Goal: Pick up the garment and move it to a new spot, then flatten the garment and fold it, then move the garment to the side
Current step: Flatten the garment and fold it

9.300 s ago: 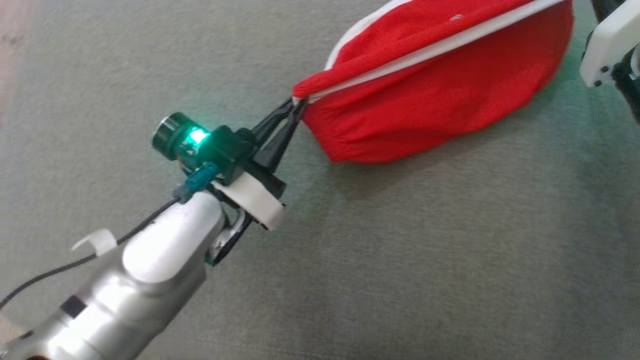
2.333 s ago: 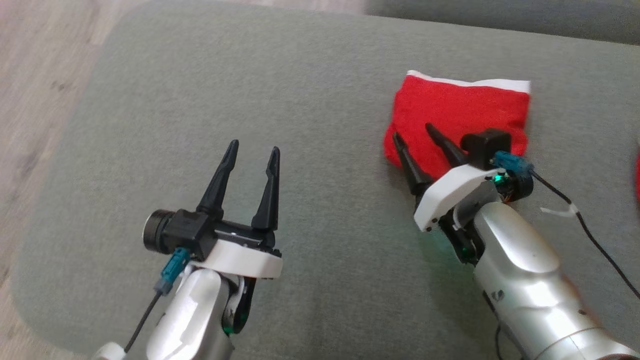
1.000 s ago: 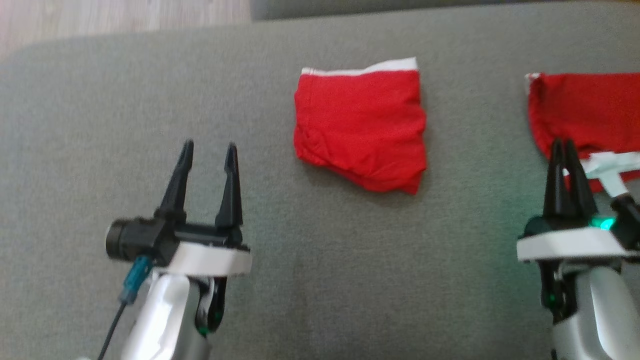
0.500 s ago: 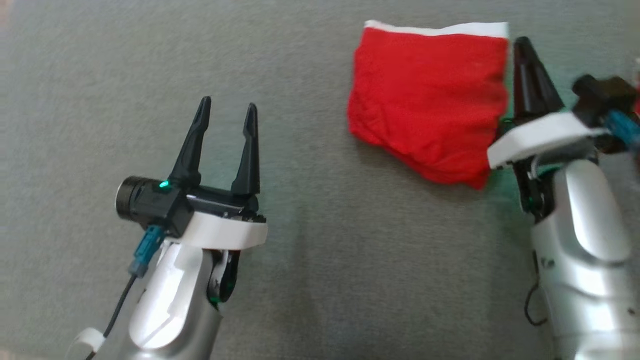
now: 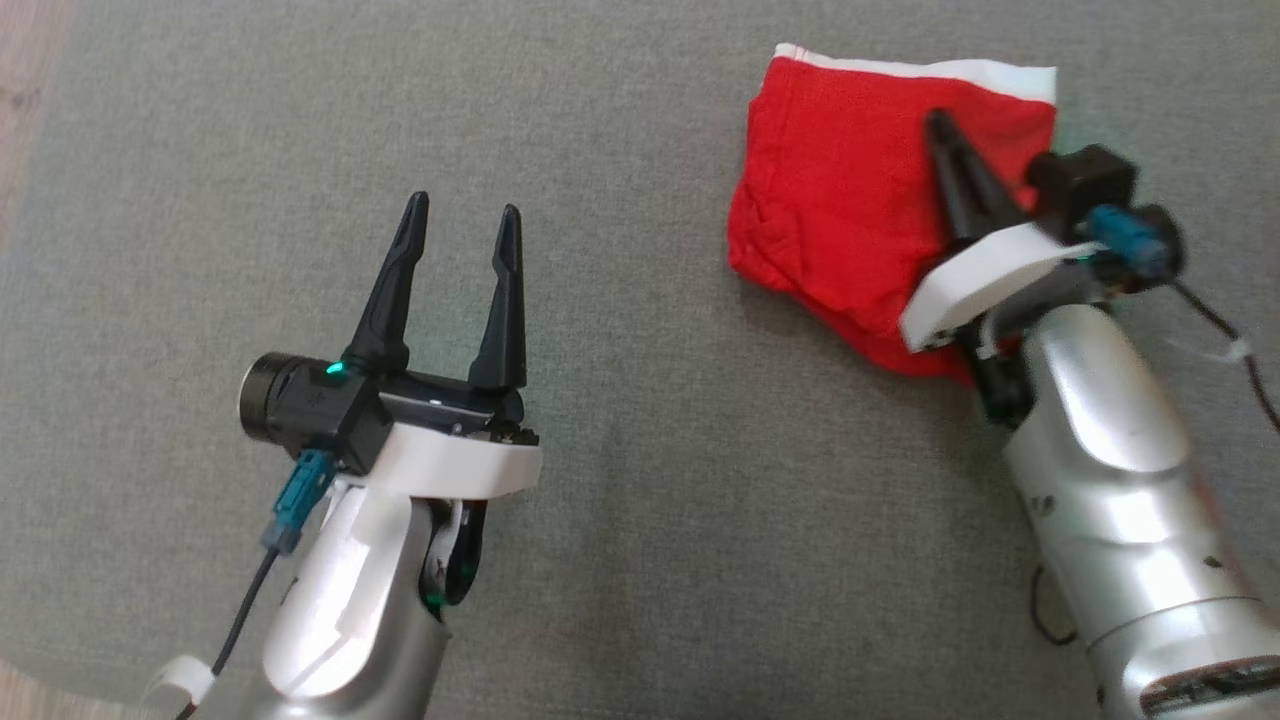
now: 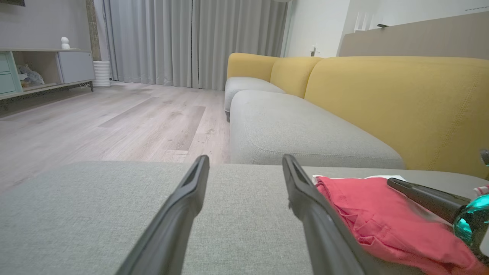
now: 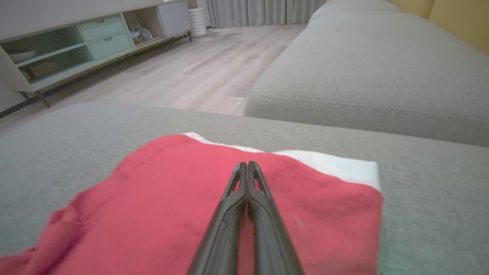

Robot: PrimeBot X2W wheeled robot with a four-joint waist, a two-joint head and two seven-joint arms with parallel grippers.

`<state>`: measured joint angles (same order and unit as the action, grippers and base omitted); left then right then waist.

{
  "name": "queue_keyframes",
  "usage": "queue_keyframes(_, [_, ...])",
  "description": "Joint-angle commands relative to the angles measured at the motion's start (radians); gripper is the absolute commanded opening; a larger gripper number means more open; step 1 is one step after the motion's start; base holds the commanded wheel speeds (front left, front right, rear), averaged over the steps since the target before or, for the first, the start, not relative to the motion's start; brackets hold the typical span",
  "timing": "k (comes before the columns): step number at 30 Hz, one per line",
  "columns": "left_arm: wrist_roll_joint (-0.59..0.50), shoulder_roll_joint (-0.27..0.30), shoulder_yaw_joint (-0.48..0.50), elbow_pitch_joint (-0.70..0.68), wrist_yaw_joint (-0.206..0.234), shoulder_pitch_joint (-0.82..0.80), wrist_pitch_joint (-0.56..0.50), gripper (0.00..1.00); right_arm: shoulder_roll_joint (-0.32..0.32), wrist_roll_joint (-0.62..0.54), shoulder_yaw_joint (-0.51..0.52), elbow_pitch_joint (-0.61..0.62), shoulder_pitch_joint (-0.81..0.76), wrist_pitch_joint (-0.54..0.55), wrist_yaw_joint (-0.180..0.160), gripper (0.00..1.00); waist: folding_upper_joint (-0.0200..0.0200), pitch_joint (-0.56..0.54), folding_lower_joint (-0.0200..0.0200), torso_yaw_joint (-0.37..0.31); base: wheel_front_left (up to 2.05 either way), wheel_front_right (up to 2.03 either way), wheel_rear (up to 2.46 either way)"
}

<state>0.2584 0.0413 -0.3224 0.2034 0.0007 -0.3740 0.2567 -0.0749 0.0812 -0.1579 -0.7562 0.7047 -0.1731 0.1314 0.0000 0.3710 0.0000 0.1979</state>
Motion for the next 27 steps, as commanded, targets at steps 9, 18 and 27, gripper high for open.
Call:
queue_keyframes(9, [0.001, 0.009, 0.026, -0.025, 0.003, -0.009, 0.005, 1.00, 0.024, 0.129, -0.291, -0.062, -0.026, 0.081, -0.001, 0.00, 0.0000, -0.041, 0.0000, -0.014, 0.00, 0.00, 0.00])
queue_keyframes(18, [-0.013, 0.009, 0.061, -0.021, -0.002, 0.013, 0.005, 1.00, 0.025, 0.172, -0.294, -0.111, -0.010, 0.019, -0.001, 0.00, 0.0000, -0.084, 0.0000, -0.054, 0.00, 0.00, 0.00])
queue_keyframes(27, [-0.027, 0.009, 0.081, -0.020, -0.013, 0.053, 0.005, 1.00, -0.020, 0.156, -0.117, 0.025, -0.053, -0.079, -0.001, 0.00, 0.0000, -0.155, 0.0000, -0.137, 0.00, 0.00, 0.00])
